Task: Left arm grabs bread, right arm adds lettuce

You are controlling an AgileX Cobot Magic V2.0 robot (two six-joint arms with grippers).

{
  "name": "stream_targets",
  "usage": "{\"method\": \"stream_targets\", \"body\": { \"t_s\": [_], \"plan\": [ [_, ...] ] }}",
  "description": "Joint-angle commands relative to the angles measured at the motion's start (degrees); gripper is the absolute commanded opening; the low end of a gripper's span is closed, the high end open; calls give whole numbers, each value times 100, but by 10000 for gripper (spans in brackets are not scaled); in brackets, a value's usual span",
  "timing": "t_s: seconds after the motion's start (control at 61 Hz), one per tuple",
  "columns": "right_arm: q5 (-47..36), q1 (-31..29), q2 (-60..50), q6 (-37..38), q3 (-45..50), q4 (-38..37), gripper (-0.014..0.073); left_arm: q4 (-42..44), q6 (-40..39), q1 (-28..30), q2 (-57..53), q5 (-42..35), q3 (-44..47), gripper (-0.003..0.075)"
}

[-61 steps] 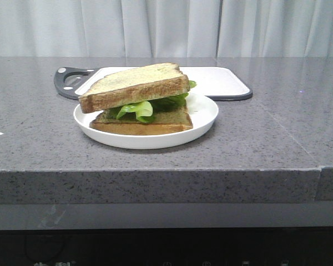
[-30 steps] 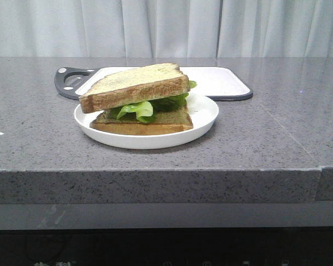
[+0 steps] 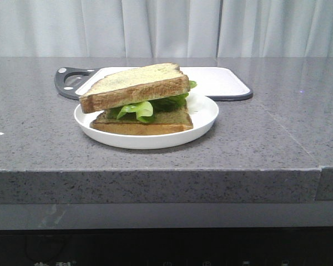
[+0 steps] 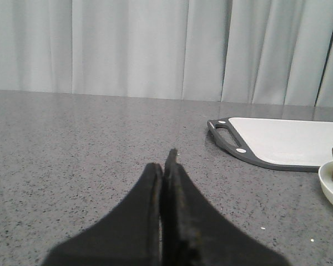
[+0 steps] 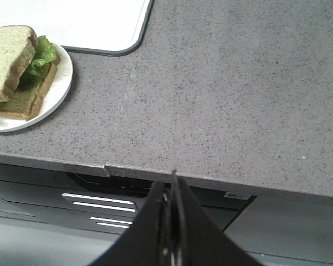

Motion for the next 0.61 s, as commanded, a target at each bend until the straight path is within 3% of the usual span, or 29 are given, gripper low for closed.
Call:
{"method": "stream_targets", "body": {
  "t_s": [0.0,0.23,0.59],
  "plan": [
    [-384,-29,69,-2,-93,18,-118,-53,12,7,-101,-472,36,-20],
    [-820,-29,21,-2,113,-36,-118,-53,12,7,-101,-472,36,-20],
    [-4641,-29,-1391,-2,3109,-50,-118,-53,12,7,-101,-472,36,-20]
  ]
}}
